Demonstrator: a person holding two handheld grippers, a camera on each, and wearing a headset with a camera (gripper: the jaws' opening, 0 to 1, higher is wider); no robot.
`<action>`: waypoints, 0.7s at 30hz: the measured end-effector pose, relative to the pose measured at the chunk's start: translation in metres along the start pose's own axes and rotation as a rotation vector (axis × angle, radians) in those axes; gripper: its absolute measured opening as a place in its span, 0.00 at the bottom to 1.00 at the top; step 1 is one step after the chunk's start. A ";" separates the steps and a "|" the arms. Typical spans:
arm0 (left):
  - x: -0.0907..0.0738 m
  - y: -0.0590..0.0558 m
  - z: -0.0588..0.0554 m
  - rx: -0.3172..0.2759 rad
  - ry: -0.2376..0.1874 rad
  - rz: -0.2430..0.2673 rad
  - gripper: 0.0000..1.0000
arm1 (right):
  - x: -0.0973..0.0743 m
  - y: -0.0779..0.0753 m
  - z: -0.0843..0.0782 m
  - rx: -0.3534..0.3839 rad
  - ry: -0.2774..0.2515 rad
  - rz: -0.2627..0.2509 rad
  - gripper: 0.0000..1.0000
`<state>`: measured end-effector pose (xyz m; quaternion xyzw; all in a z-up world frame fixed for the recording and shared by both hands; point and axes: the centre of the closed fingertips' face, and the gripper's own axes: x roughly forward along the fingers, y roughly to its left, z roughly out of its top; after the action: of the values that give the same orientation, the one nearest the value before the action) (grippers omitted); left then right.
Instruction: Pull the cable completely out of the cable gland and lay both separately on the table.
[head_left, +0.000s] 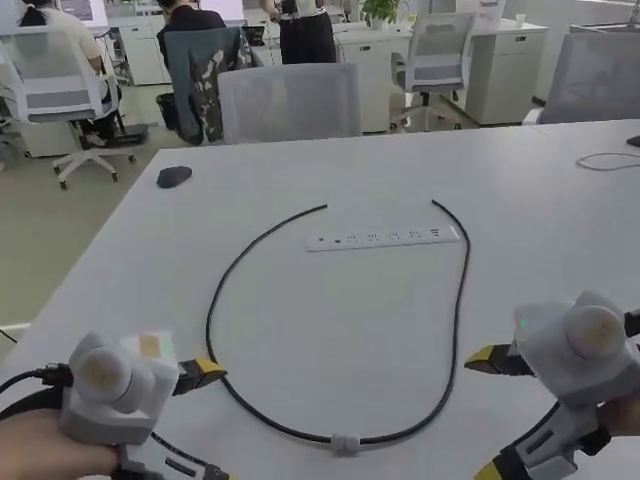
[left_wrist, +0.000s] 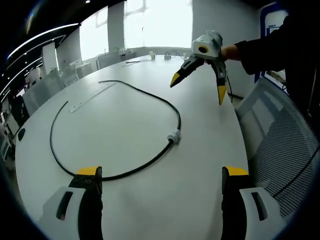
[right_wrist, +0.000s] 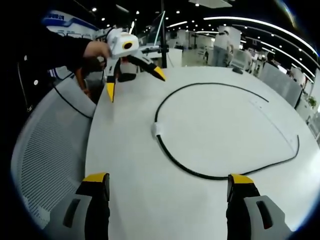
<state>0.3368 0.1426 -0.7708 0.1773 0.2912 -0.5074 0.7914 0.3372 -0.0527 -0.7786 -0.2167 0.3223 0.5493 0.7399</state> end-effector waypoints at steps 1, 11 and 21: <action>0.000 0.001 -0.004 0.012 0.018 0.006 1.00 | 0.000 0.000 0.001 -0.005 -0.001 0.001 0.99; 0.002 0.010 0.000 -0.017 -0.001 0.009 1.00 | 0.011 0.001 0.019 -0.027 -0.053 0.044 0.83; 0.014 -0.001 0.005 0.005 0.005 -0.018 0.92 | 0.034 0.006 0.035 -0.030 -0.085 0.087 0.63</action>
<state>0.3415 0.1299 -0.7758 0.1778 0.2933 -0.5147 0.7858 0.3467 -0.0045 -0.7782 -0.1902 0.2914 0.5947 0.7247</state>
